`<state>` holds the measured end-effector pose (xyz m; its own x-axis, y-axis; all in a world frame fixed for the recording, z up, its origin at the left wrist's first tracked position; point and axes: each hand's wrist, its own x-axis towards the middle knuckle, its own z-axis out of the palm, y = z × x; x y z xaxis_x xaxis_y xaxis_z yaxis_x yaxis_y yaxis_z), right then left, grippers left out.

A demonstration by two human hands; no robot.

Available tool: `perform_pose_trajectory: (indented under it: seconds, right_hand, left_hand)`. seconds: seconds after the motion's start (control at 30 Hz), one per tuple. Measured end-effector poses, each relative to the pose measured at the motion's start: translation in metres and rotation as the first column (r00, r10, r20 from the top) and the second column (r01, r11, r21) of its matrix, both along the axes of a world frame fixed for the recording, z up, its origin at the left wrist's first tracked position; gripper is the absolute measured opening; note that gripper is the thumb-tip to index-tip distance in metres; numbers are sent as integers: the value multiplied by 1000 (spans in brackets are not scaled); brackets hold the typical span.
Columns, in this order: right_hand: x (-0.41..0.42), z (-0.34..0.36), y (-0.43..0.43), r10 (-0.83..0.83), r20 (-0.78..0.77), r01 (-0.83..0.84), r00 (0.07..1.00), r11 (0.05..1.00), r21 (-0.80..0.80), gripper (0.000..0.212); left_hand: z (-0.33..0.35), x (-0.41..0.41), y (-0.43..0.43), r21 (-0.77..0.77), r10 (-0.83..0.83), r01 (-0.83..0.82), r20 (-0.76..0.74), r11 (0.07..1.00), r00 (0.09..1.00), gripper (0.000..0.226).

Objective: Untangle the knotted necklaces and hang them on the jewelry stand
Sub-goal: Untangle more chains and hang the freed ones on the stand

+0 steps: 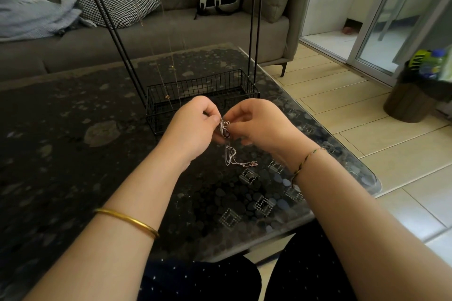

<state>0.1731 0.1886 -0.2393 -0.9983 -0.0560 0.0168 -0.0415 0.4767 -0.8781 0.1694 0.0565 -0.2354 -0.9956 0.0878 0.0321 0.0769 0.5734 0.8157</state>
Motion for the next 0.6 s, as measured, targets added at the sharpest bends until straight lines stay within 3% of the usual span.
perform_pose_trajectory:
  seconds: [0.47,0.6]
  right_hand:
    - [1,2,1,-109,-28,105,994,989,-106,21]
    - [3,4,3,-95,-72,94,993,996,-9,29]
  left_hand:
    - [2,2,0,-101,-11,14,37,995,999,14]
    - [2,1,-1,-71,-6,9,37,997,999,17]
